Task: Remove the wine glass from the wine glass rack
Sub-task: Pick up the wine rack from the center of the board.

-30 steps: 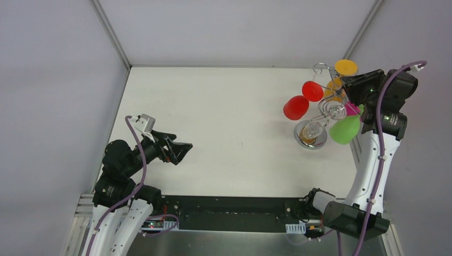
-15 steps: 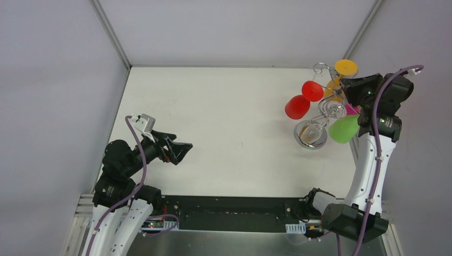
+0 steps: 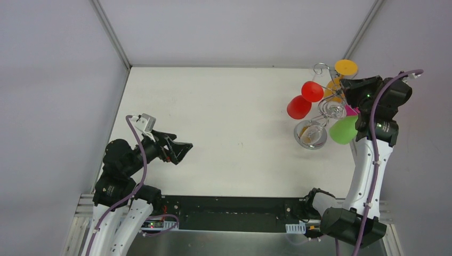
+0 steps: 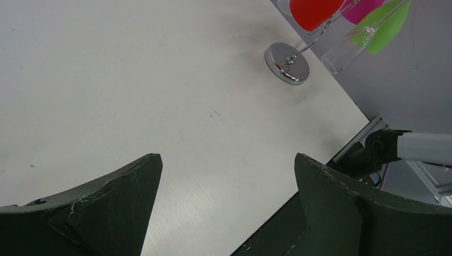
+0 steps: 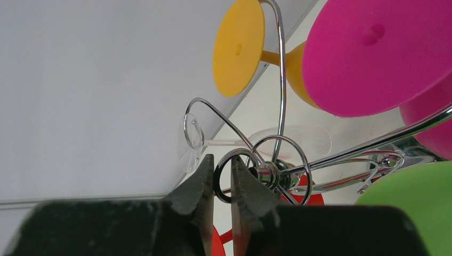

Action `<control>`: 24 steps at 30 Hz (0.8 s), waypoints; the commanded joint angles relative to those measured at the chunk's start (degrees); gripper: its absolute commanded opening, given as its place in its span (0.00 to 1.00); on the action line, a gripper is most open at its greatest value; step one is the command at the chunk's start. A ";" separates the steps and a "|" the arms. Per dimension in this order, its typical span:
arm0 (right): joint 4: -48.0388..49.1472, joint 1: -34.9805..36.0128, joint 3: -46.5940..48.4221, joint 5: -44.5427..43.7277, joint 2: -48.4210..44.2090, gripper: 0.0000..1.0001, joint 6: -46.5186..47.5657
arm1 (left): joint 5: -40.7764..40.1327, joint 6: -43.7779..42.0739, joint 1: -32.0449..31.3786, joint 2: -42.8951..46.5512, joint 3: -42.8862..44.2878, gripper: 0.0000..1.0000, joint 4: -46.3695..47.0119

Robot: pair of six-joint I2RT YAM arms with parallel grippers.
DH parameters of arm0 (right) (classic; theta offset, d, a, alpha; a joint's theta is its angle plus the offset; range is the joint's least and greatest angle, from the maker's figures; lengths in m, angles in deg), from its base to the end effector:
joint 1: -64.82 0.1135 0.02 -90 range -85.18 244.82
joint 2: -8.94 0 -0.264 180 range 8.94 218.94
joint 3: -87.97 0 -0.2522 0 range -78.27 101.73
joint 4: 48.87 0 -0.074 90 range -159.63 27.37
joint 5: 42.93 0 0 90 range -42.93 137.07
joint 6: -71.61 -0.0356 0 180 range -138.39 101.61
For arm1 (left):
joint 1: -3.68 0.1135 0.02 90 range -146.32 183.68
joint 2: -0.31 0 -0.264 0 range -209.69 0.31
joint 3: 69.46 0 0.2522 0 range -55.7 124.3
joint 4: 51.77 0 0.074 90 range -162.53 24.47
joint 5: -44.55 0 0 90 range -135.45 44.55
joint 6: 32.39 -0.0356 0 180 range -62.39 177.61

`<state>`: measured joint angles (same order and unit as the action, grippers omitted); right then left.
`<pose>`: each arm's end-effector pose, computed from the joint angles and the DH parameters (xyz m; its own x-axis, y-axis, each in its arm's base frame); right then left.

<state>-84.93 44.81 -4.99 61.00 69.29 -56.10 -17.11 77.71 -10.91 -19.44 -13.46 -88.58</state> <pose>0.2114 -0.0679 0.4385 -0.0544 0.6516 -0.7566 0.1798 0.7517 0.6345 0.0734 -0.0366 0.3508 -0.2429 -0.2493 -0.9375 0.6364 0.6884 -0.3480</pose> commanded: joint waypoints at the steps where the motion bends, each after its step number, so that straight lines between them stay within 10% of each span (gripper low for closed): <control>1: 2.98 -0.47 -0.20 0.29 -1.07 0.00 -2.80 | 0.09 -1.20 -0.09 -0.55 -0.01 0.99 1.57; 24: 11.06 -0.46 8.46 9.59 0.15 0.00 -11.69 | -0.10 -1.29 0.09 -0.90 -0.05 1.00 1.46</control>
<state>-85.37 44.37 -3.48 65.55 70.82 -61.70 -17.13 77.68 -10.88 -19.68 -13.46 -88.62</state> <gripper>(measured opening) 0.142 0.994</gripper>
